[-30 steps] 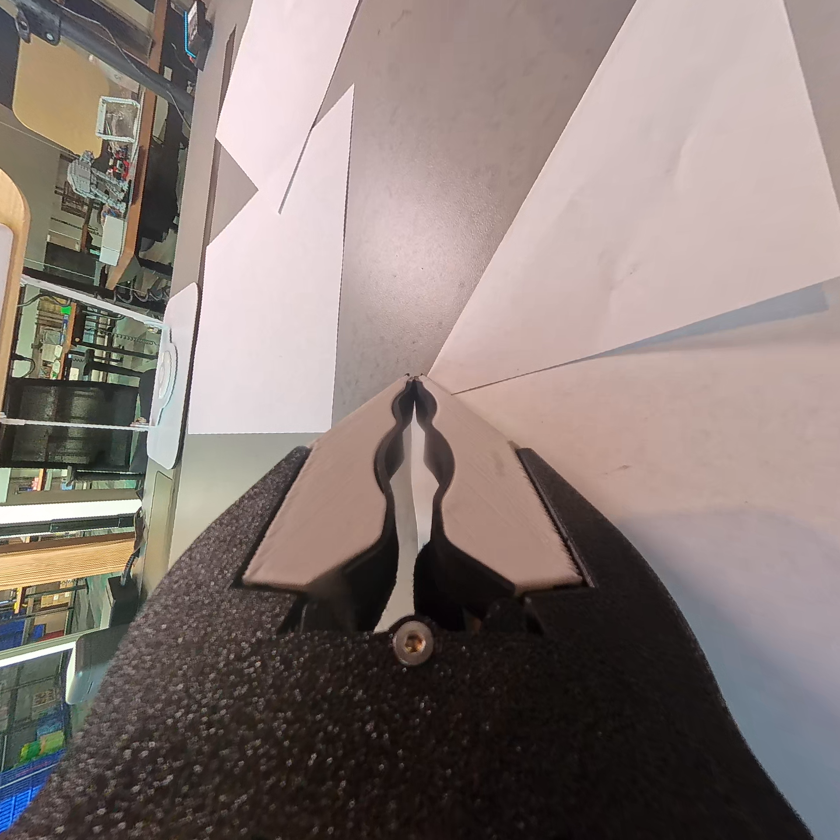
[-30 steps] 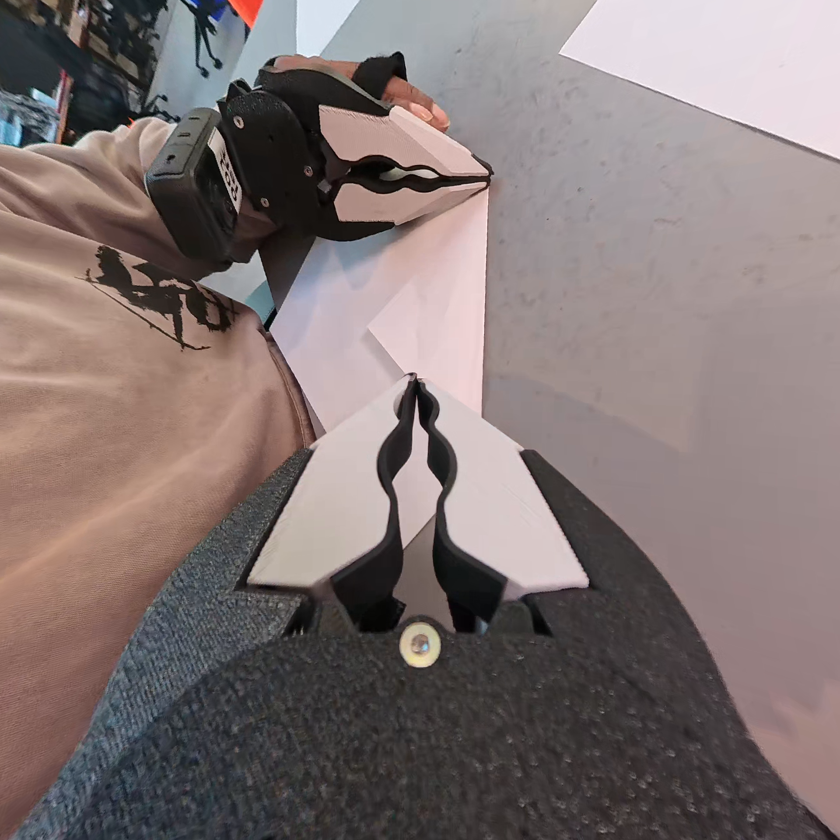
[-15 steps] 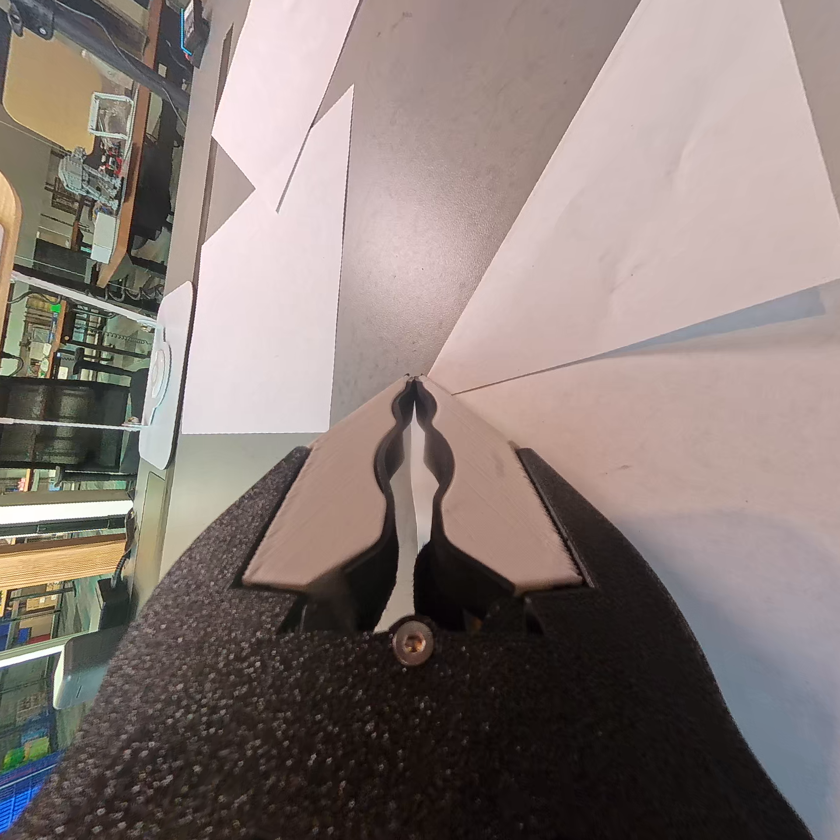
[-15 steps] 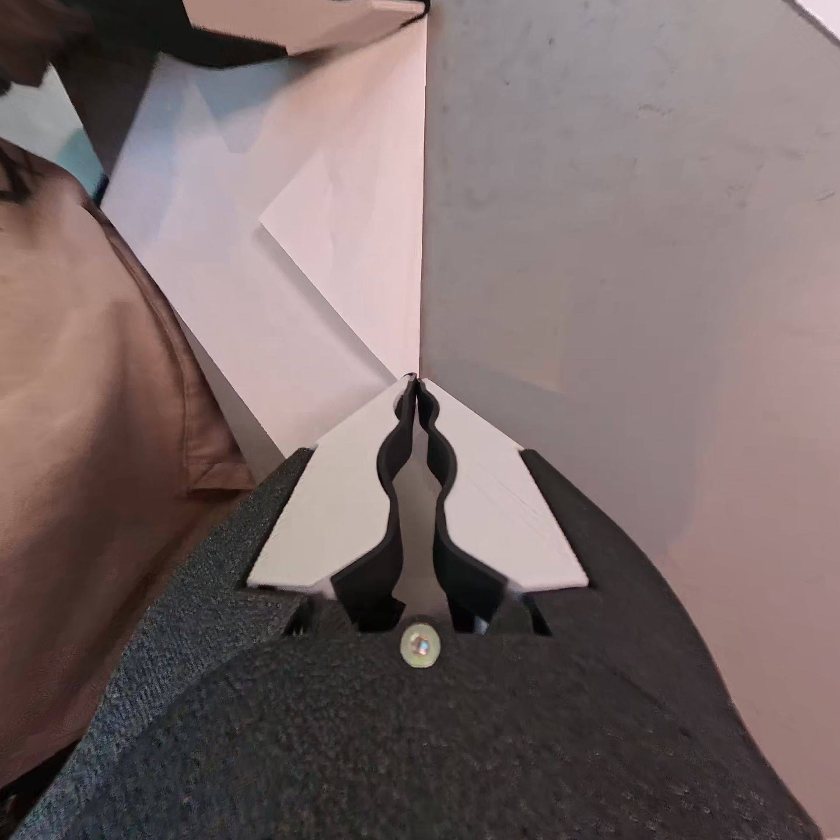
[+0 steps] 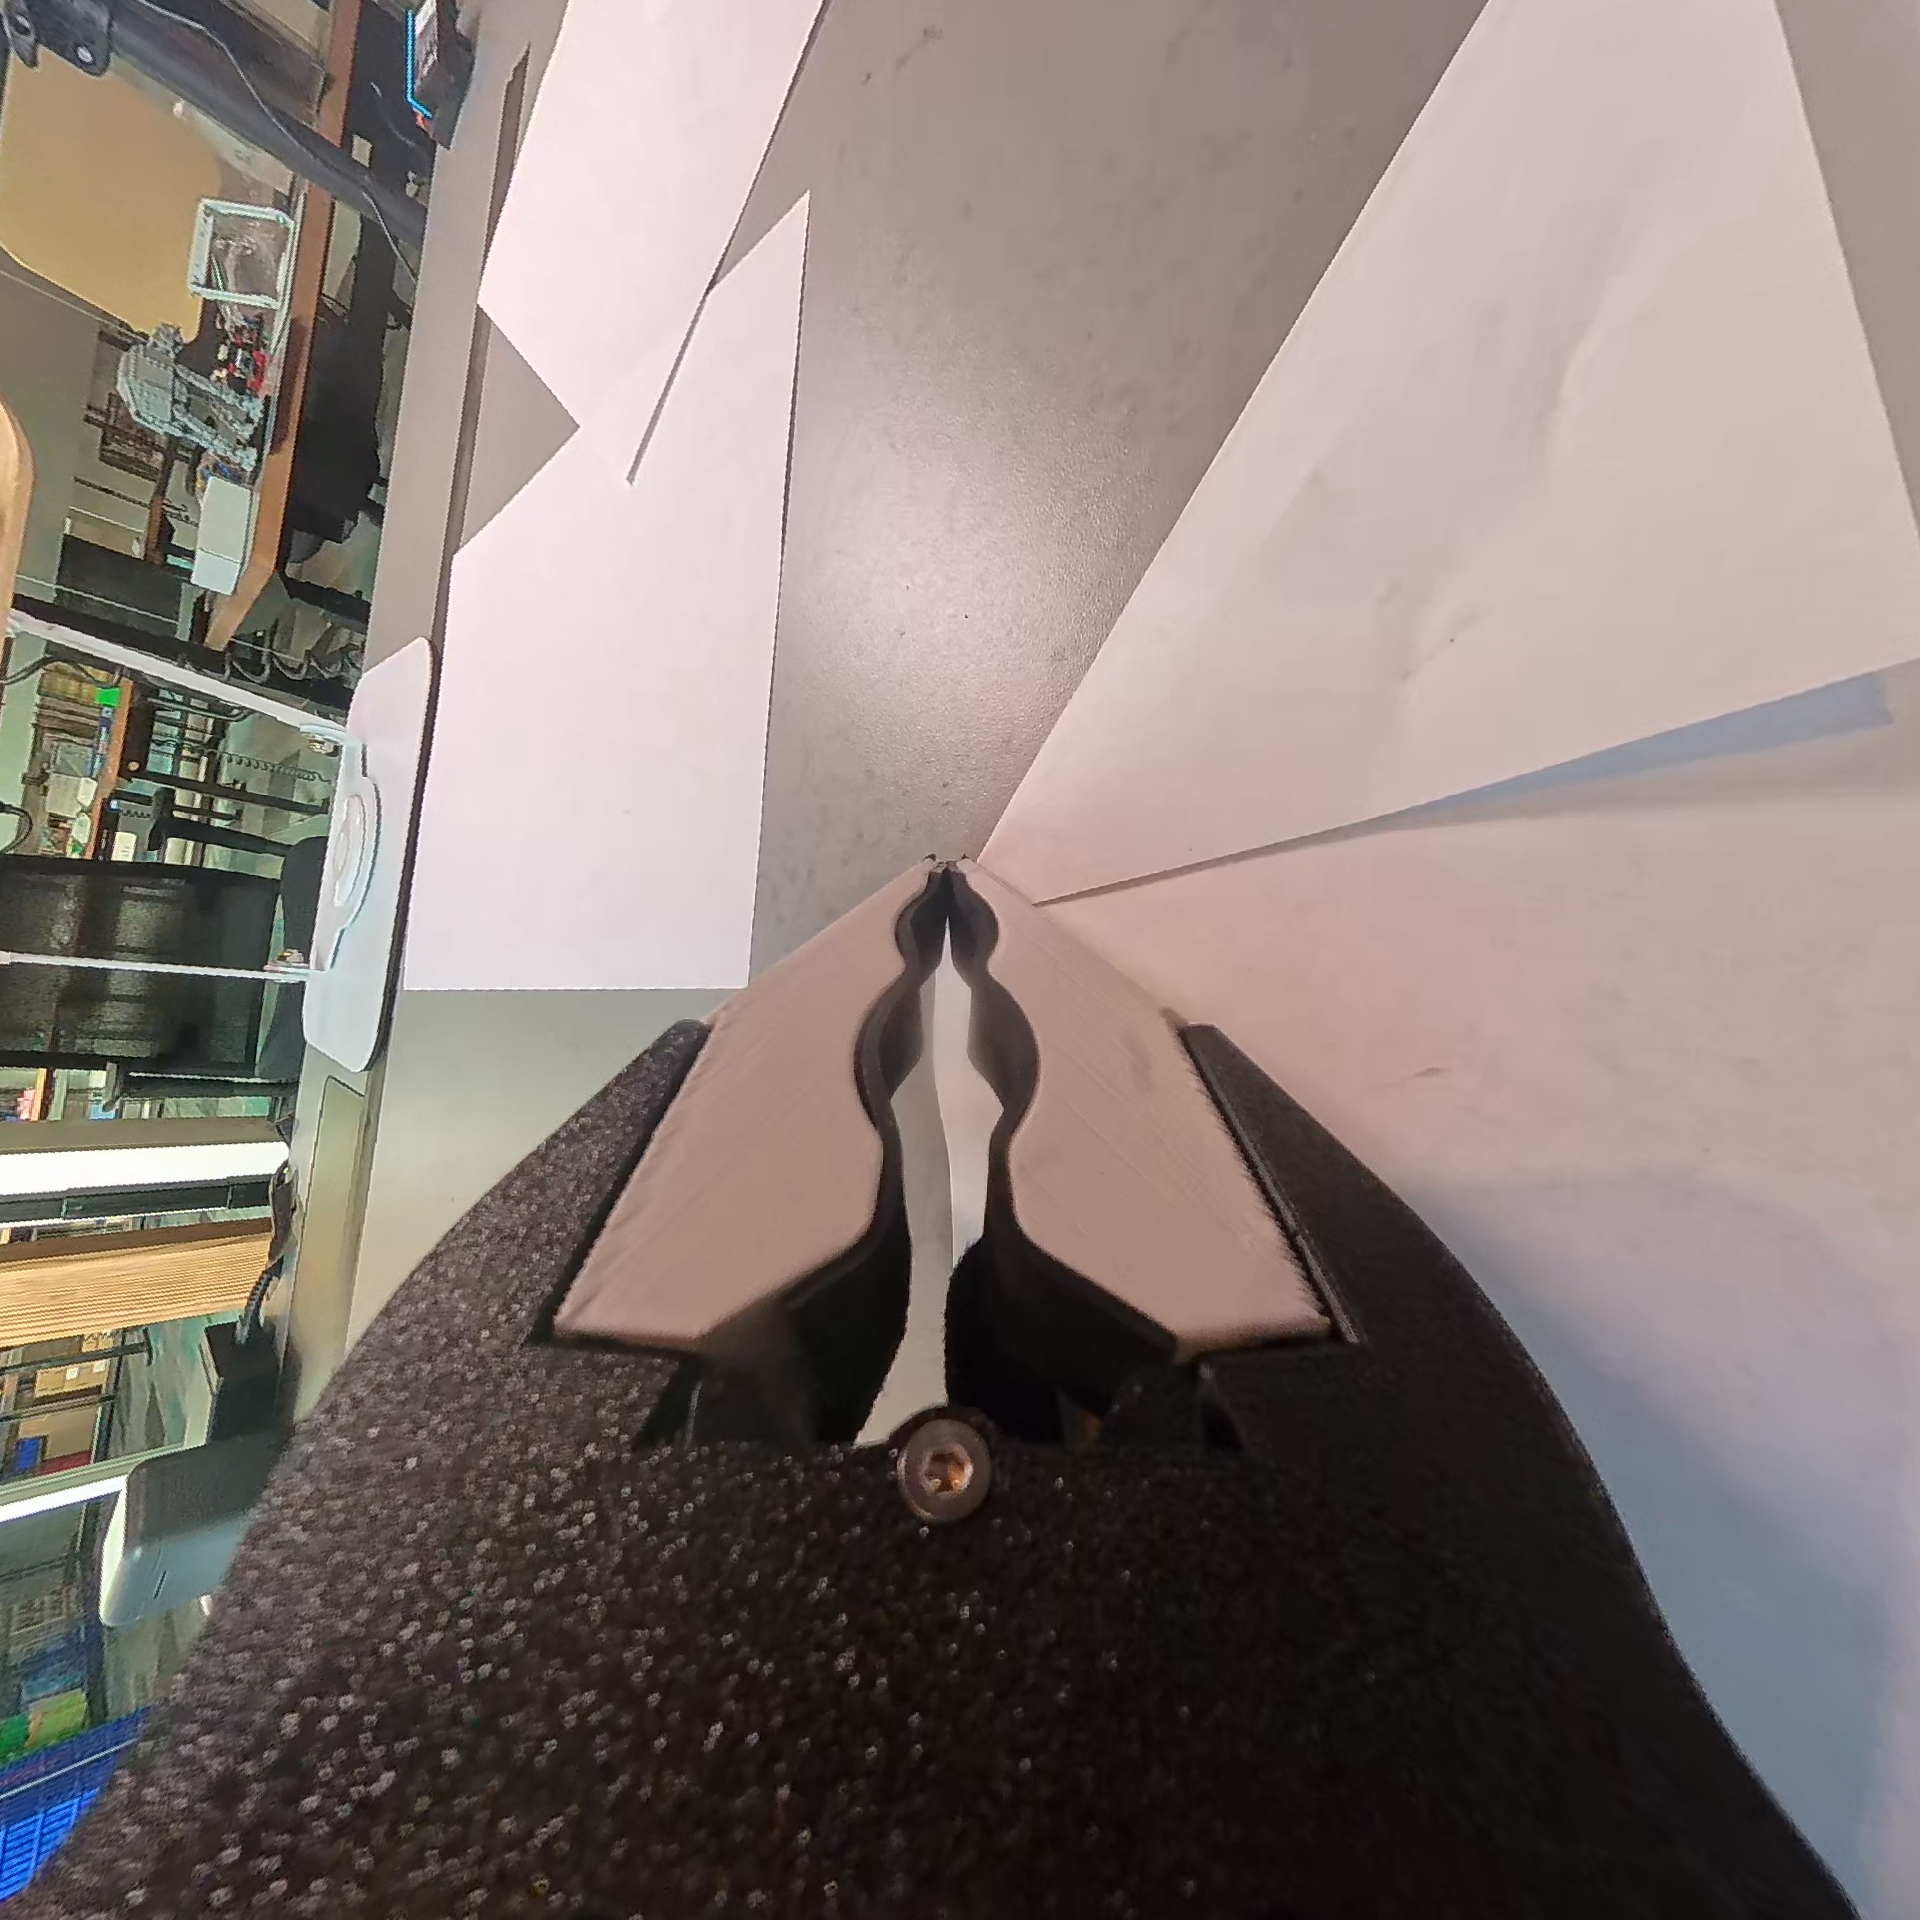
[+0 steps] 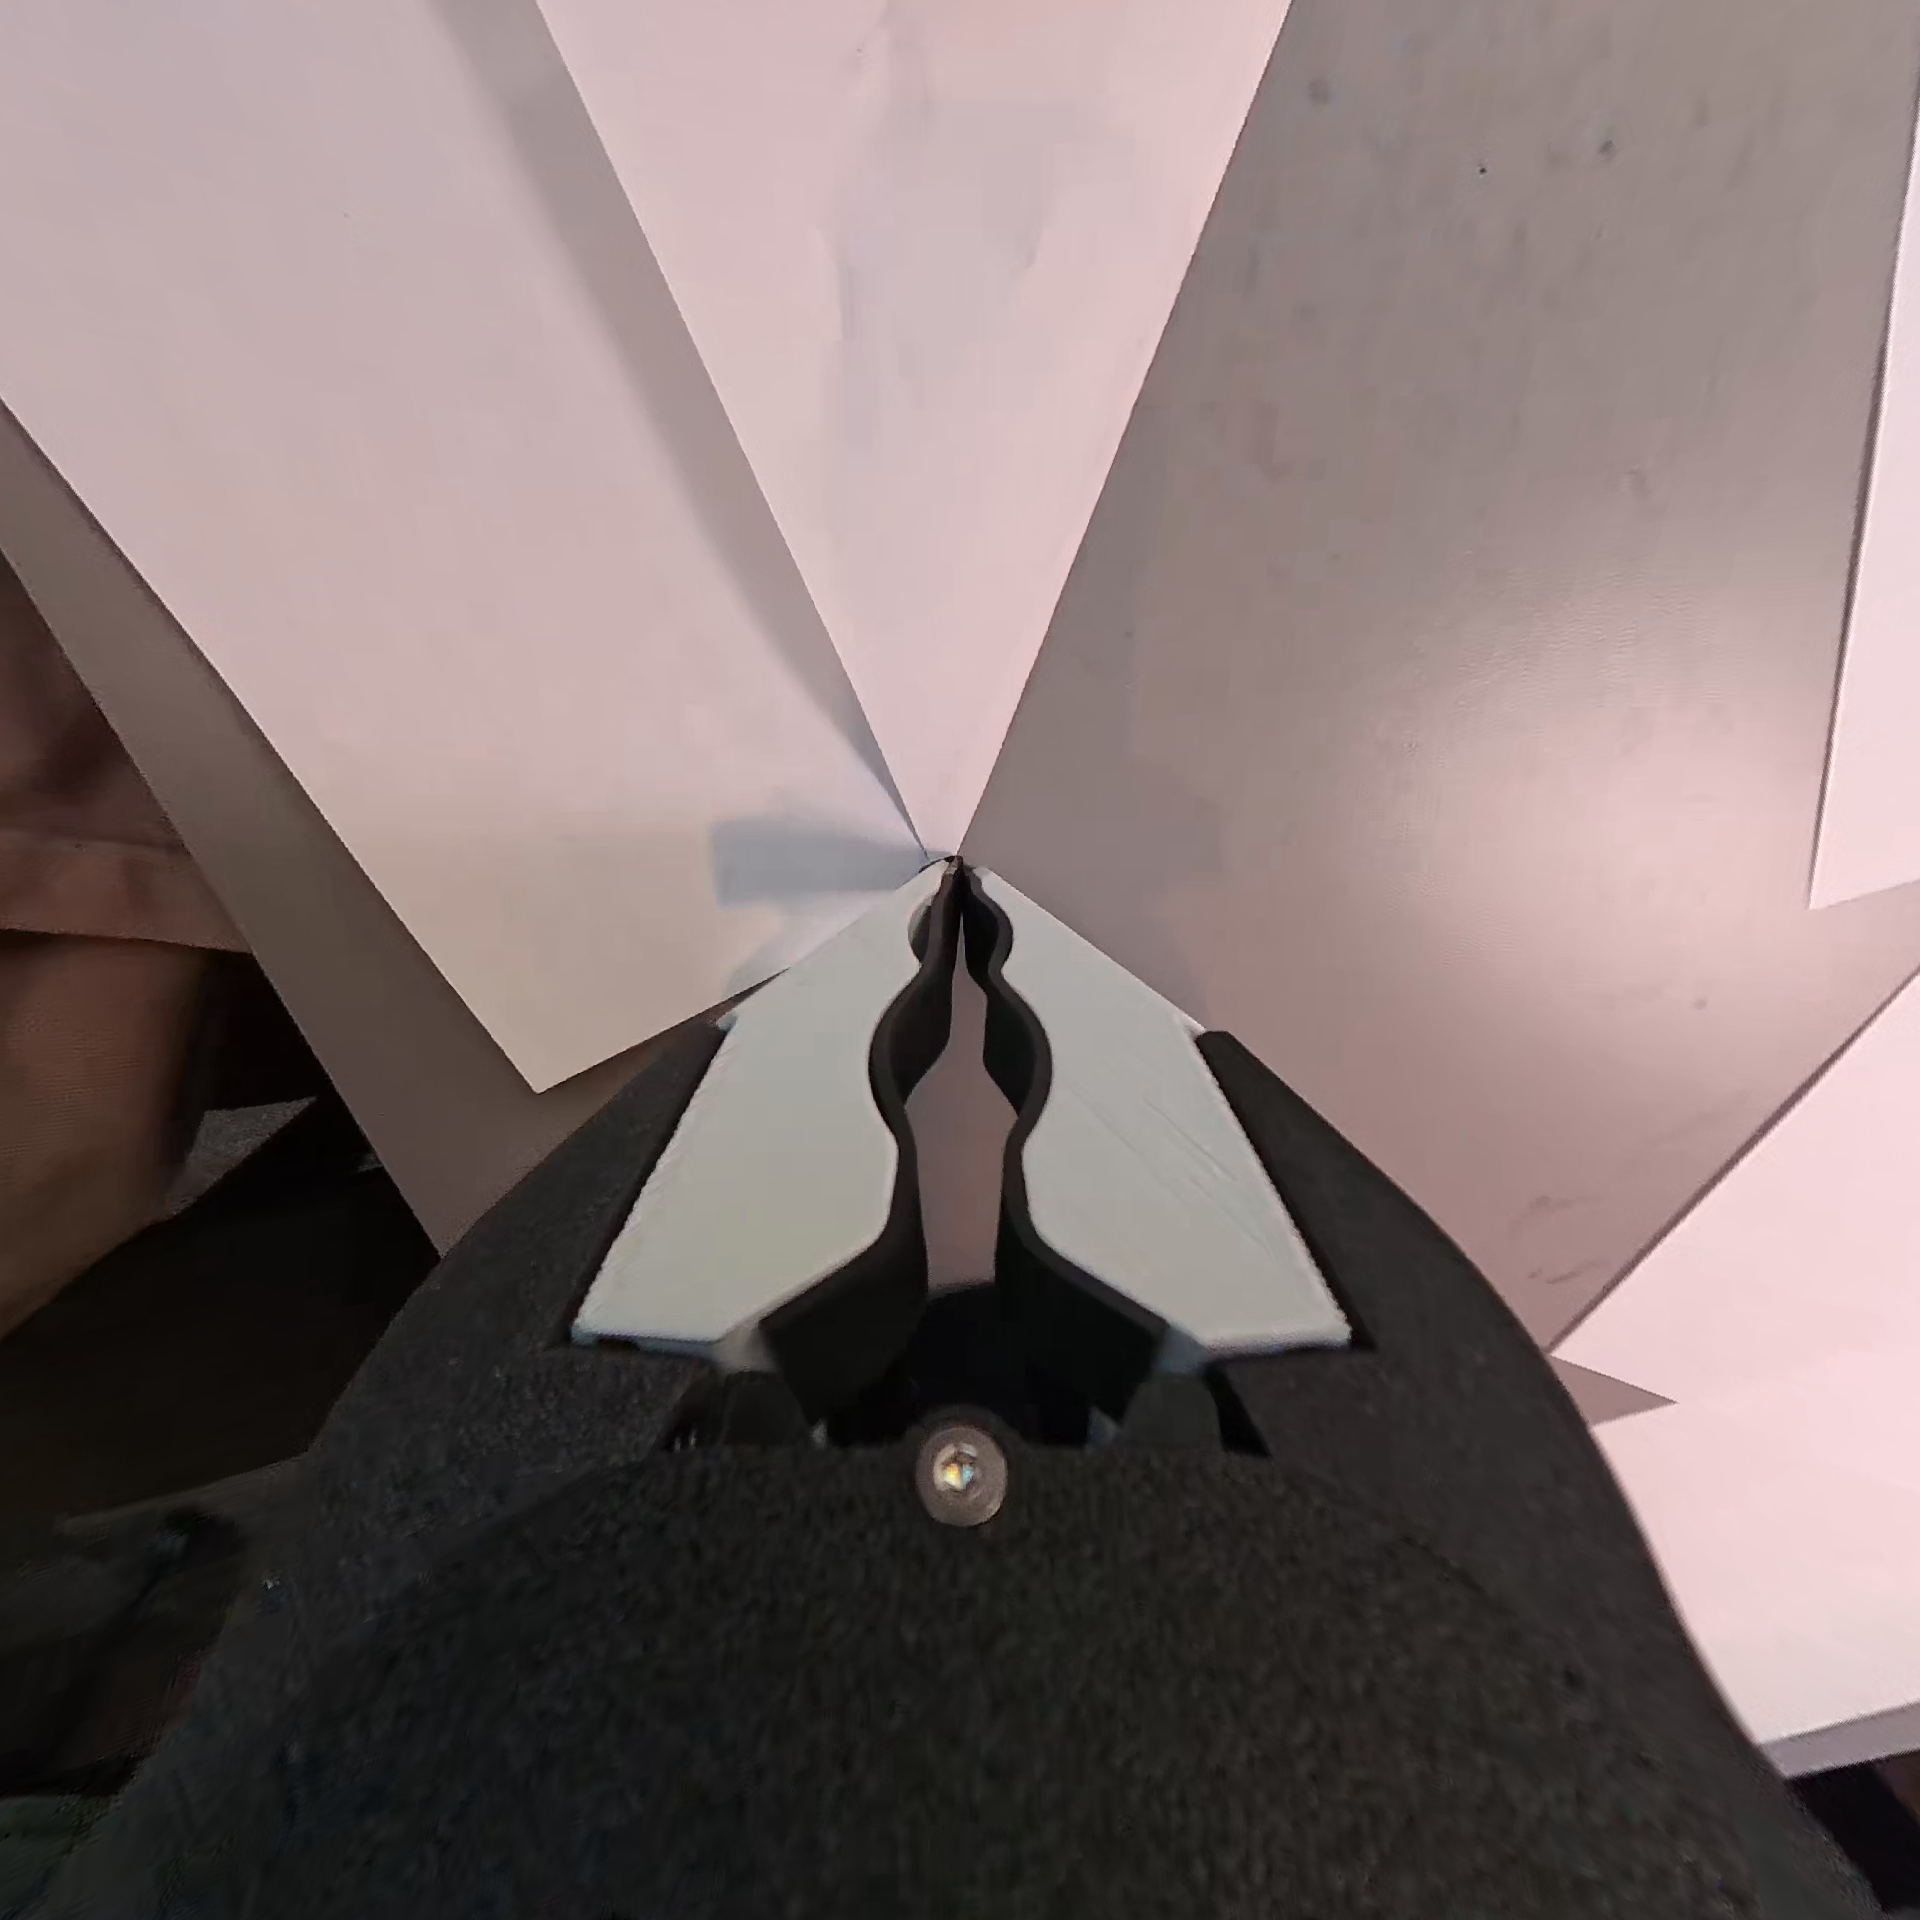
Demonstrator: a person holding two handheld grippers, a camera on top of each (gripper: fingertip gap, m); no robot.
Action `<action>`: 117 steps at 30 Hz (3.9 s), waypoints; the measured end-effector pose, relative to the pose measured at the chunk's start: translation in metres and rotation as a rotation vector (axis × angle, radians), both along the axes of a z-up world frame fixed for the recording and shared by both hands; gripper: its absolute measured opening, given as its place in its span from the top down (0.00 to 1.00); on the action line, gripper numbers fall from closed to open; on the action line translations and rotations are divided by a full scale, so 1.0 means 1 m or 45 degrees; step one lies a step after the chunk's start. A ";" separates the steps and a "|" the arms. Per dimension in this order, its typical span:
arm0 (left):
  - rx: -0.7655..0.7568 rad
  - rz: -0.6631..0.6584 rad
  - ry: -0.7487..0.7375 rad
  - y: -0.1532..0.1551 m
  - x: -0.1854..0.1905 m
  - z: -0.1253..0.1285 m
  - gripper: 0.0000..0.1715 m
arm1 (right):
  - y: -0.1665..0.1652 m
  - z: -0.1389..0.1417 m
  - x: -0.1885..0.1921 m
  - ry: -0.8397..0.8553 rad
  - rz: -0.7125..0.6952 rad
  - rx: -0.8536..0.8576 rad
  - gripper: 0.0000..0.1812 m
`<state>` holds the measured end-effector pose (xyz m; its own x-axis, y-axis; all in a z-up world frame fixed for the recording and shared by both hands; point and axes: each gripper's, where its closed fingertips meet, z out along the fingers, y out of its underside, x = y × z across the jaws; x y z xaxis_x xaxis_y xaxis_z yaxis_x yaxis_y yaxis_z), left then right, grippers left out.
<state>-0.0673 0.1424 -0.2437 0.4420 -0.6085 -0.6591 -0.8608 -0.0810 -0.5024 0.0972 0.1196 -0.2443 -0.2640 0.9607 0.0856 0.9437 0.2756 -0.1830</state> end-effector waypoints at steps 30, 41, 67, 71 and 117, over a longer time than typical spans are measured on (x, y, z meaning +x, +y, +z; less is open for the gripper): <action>0.001 -0.012 0.001 0.000 0.003 0.000 1.00 | 0.002 -0.001 -0.019 -0.054 0.118 -0.022 1.00; 0.004 -0.039 0.004 -0.001 0.004 0.001 1.00 | 0.010 0.036 -0.039 0.563 -0.051 0.041 0.94; -0.555 0.293 -0.540 -0.015 -0.065 0.030 0.89 | -0.005 0.023 -0.105 0.705 0.196 -0.166 0.93; -0.773 0.583 -0.676 -0.066 -0.100 0.012 0.88 | -0.009 0.021 -0.127 0.656 0.273 -0.182 0.85; -0.643 0.169 -1.337 -0.101 -0.028 0.081 0.95 | -0.029 0.003 -0.142 0.651 0.258 -0.213 0.75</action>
<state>-0.0956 0.0415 -0.1624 0.7048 -0.6051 0.3704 -0.0122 -0.5323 -0.8464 -0.0447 0.0907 -0.2416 -0.4091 0.9067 0.1023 0.6550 0.3699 -0.6589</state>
